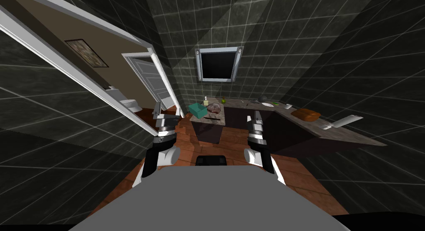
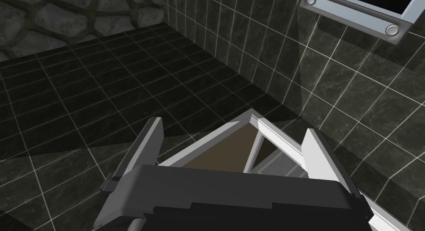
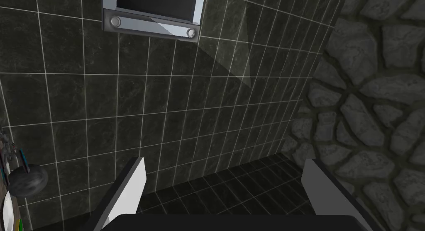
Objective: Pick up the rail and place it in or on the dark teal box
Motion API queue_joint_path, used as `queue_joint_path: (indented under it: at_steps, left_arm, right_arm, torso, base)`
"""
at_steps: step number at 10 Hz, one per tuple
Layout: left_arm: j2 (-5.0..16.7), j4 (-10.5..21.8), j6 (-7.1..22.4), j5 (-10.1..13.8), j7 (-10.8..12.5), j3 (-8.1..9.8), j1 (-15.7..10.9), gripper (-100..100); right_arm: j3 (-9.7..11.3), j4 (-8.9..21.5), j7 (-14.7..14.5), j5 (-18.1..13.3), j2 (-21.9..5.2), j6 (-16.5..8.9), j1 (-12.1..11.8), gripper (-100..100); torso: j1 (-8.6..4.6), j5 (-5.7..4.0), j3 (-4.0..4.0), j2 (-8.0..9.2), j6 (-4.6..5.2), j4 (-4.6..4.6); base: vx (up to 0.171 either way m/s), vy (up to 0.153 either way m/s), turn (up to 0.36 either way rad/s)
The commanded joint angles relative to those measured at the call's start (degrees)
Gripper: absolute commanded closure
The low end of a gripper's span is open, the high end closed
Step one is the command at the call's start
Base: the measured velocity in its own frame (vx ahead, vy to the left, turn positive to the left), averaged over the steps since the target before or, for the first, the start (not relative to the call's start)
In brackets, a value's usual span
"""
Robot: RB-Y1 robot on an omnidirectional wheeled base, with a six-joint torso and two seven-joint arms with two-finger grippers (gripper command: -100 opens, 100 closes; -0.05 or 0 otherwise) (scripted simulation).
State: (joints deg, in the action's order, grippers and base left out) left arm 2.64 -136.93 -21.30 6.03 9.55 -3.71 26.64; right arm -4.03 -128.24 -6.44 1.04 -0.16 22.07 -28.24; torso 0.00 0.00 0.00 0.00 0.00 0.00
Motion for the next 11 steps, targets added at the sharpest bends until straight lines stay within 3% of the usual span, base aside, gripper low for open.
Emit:
queue_joint_path:
  at_steps: [1, 8, 9, 11]
  left_arm:
    - [0.0, 0.0, 0.0, 0.0, 0.0, 0.0, 0.0, 0]
    - [0.0, 0.0, 0.0, 0.0, 0.0, 0.0, 0.0, 0]
    - [0.0, 0.0, 0.0, 0.0, 0.0, 0.0, 0.0, 0]
    - [0.0, 0.0, 0.0, 0.0, 0.0, 0.0, 0.0, 0]
  right_arm:
    - [-0.07, 0.41, -0.07, -0.55, -1.6, 0.02, -0.02, -100]
    - [-0.1, 4.32, -0.62, -6.0, -13.01, 0.29, -0.36, -100]
    - [-0.1, 4.32, -0.62, -6.0, -13.32, 0.29, -0.36, -100]
    - [0.13, 6.25, -0.83, -8.63, -17.31, 0.46, -0.49, -100]
  torso:
    - [0.0, 0.0, 0.0, 0.0, 0.0, 0.0]
    - [0.11, 0.03, -0.07, -0.12, 0.0, -0.03]
    - [0.13, 0.03, -0.06, -0.1, -0.01, -0.02]
    - [0.13, 0.03, -0.08, -0.13, -0.01, -0.03]
  base:
    - [0.006, 0.011, 0.005]
    - [0.025, 0.038, 0.02]
    - [0.019, 0.034, 0.014]
    - [0.045, 0.047, 0.047]
